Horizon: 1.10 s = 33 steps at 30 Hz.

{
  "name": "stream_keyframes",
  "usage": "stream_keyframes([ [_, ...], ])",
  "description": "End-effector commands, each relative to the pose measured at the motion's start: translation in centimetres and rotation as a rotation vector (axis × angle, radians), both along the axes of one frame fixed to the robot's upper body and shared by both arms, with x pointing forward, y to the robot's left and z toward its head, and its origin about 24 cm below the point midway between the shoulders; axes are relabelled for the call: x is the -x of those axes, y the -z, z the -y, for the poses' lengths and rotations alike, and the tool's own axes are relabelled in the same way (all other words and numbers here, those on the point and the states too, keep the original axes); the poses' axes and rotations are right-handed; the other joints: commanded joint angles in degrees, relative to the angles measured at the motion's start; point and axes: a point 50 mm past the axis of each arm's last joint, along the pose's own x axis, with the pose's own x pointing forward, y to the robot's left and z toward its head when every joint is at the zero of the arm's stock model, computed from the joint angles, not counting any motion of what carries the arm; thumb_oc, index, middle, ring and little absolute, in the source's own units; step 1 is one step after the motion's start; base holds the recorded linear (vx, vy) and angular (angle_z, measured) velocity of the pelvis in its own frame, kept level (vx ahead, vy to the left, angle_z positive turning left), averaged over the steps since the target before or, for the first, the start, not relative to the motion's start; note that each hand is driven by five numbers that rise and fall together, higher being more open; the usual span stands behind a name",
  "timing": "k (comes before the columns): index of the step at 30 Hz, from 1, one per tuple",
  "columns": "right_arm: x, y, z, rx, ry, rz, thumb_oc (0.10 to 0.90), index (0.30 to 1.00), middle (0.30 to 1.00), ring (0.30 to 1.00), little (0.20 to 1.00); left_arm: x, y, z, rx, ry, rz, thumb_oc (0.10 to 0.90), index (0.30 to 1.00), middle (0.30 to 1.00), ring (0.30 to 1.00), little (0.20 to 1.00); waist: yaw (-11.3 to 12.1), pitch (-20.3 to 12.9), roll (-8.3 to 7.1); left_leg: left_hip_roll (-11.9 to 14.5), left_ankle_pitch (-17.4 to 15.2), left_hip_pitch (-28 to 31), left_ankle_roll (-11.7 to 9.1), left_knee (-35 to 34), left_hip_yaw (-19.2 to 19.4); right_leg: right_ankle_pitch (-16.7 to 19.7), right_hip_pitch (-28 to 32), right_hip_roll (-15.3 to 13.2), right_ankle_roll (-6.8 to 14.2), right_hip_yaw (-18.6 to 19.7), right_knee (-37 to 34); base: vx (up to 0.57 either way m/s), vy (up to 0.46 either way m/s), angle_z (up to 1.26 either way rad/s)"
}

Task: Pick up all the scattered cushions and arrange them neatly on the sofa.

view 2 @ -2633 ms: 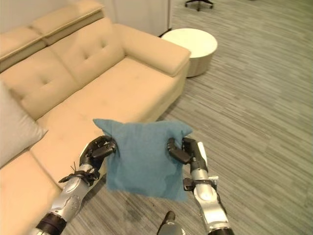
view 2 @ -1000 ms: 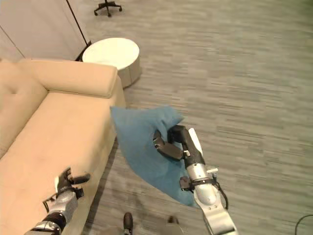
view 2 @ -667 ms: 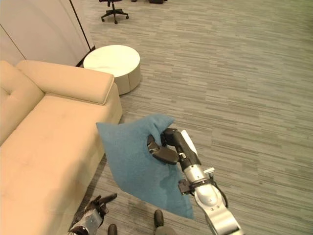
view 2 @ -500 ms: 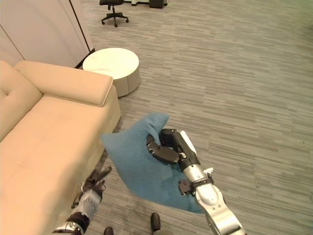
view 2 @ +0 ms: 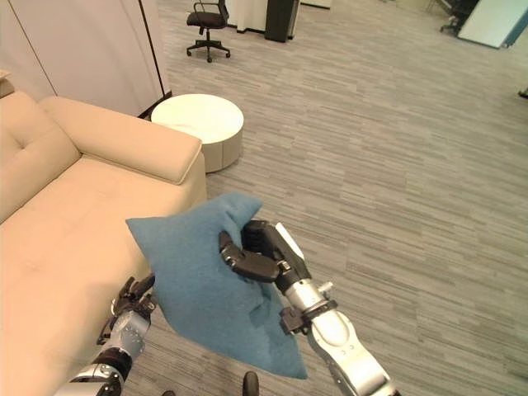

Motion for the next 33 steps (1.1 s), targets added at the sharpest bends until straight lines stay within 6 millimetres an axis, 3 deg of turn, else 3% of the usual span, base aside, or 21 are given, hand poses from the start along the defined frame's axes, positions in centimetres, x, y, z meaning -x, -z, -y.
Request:
stream_keyframes([
  [1,1.4,-12.5,-1.4,-0.392,-0.108,0.63,0.4,0.3,0.3,0.3,0.3,-2.3,-1.0,2.0,-0.019,0.145,0.043,0.8,0.9,0.9,0.9,0.9,-0.09,-6.28,-1.37,-1.85,-3.87,-0.74,1.49,0.11,0.53,-7.03,2.25,-2.78,5.28,-1.42,0.9,0.0,0.0,0.0],
  [4,0.8,-12.0,-1.4,-0.423,-0.071,0.589,0.4,0.3,0.3,0.3,0.3,-5.0,-4.3,2.8,0.051,0.081,0.25,0.8,0.9,0.9,0.9,0.9,-0.1,-5.49,-2.18,-2.0,-3.76,-1.48,1.47,0.09,0.03,-6.96,1.86,-2.9,5.28,-1.52,0.91,-0.04,0.006,-0.01],
  [9,0.1,-11.6,-1.3,-0.369,-0.018,0.585,0.4,0.3,0.3,0.3,0.3,-6.4,-7.1,4.5,0.168,0.125,0.46,0.8,0.9,0.9,0.9,0.9,0.05,-5.12,-2.14,-2.2,-3.88,-2.19,1.62,0.09,-0.2,-6.95,1.43,-3.02,5.38,-1.85,0.72,-0.01,0.001,0.0],
  [10,0.0,-11.4,-1.3,-0.357,-0.008,0.583,0.4,0.3,0.3,0.3,0.3,-6.2,-7.3,4.8,0.184,0.148,0.489,0.759,0.839,0.839,0.839,0.839,0.19,-5.14,-2.09,-2.31,-3.9,-2.26,1.67,0.09,-0.19,-6.93,1.46,-3.06,5.38,-1.9,0.71,0.0,0.0,0.0],
  [11,-0.2,-11.3,-1.2,-0.354,0.006,0.575,0.4,0.3,0.3,0.3,0.3,-6.0,-7.3,5.2,0.219,0.162,0.509,0.621,0.632,0.632,0.632,0.632,0.28,-5.1,-1.94,-2.42,-3.97,-2.28,1.74,0.09,-0.2,-6.96,1.53,-3.09,5.38,-1.91,0.67,0.0,0.0,0.0],
  [12,-0.4,-11.0,-1.3,-0.362,0.014,0.561,0.4,0.3,0.3,0.3,0.3,-5.9,-7.8,5.5,0.237,0.172,0.556,0.574,0.561,0.561,0.561,0.561,0.41,-5.03,-1.8,-2.53,-4.06,-2.21,1.8,0.09,-0.26,-6.99,1.65,-3.15,5.33,-1.93,0.6,0.0,0.0,0.0],
  [13,-0.5,-11.0,-1.4,-0.363,0.017,0.559,0.4,0.3,0.3,0.3,0.3,-6.0,-8.5,5.6,0.257,0.172,0.604,0.568,0.552,0.552,0.552,0.552,0.58,-4.93,-1.72,-2.67,-4.1,-2.14,1.87,0.09,-0.35,-7.06,1.86,-3.15,5.25,-1.89,0.54,0.0,0.0,0.0],
  [14,-0.5,-11.0,-1.4,-0.363,0.017,0.559,0.4,0.3,0.3,0.3,0.3,-6.0,-8.5,5.6,0.257,0.172,0.604,0.499,0.448,0.448,0.448,0.448,0.58,-4.93,-1.73,-2.67,-4.1,-2.13,1.87,0.09,-0.35,-7.06,1.87,-3.15,5.25,-1.89,0.54,0.0,0.0,0.0],
  [15,-0.6,-10.7,-1.4,-0.354,0.03,0.552,0.4,0.3,0.3,0.3,0.3,-6.0,-9.4,6.4,0.335,0.151,0.68,0.4,0.3,0.3,0.3,0.3,0.85,-4.61,-1.57,-2.89,-4.2,-1.9,2.02,0.09,-0.56,-7.19,2.26,-3.24,5.12,-1.95,0.58,0.0,0.0,0.0],
  [19,-1.0,-9.9,-1.5,-0.318,0.06,0.524,0.4,0.3,0.3,0.3,0.3,-6.1,-10.9,7.2,0.349,0.197,0.76,0.4,0.3,0.3,0.3,0.3,1.21,-4.07,-1.12,-3.03,-4.19,-1.52,2.1,0.09,-0.87,-7.41,2.77,-3.33,5.06,-2.14,0.66,0.0,0.002,0.01],
  [20,-1.7,-7.7,-0.7,-0.204,0.123,0.459,0.4,0.3,0.3,0.3,0.3,-5.5,-11.0,7.7,0.354,0.268,0.791,0.4,0.3,0.3,0.3,0.3,1.44,-3.69,-0.79,-3.22,-4.07,-1.71,2.09,0.09,-1.13,-7.41,2.85,-3.41,5.08,-2.37,0.64,0.0,0.0,0.0],
  [24,-2.0,-6.4,0.2,-0.164,0.182,0.417,0.4,0.3,0.3,0.3,0.3,-4.9,-11.3,8.5,0.39,0.339,0.832,0.4,0.3,0.3,0.3,0.3,1.95,-3.57,-0.16,-3.38,-4.0,-1.53,2.11,0.09,-1.38,-7.51,3.26,-3.5,5.11,-2.57,0.52,-0.01,-0.007,0.13],
  [33,-2.3,-4.4,3.3,0.026,0.284,0.361,0.4,0.3,0.3,0.3,0.3,-3.8,-12.8,5.9,0.29,0.372,0.94,0.4,0.3,0.3,0.3,0.3,2.42,-3.5,2.79,-3.26,-3.75,-0.34,1.8,0.62,-1.31,-8.72,4.55,-3.78,4.63,-2.28,2.08,0.01,-0.044,0.03],
])
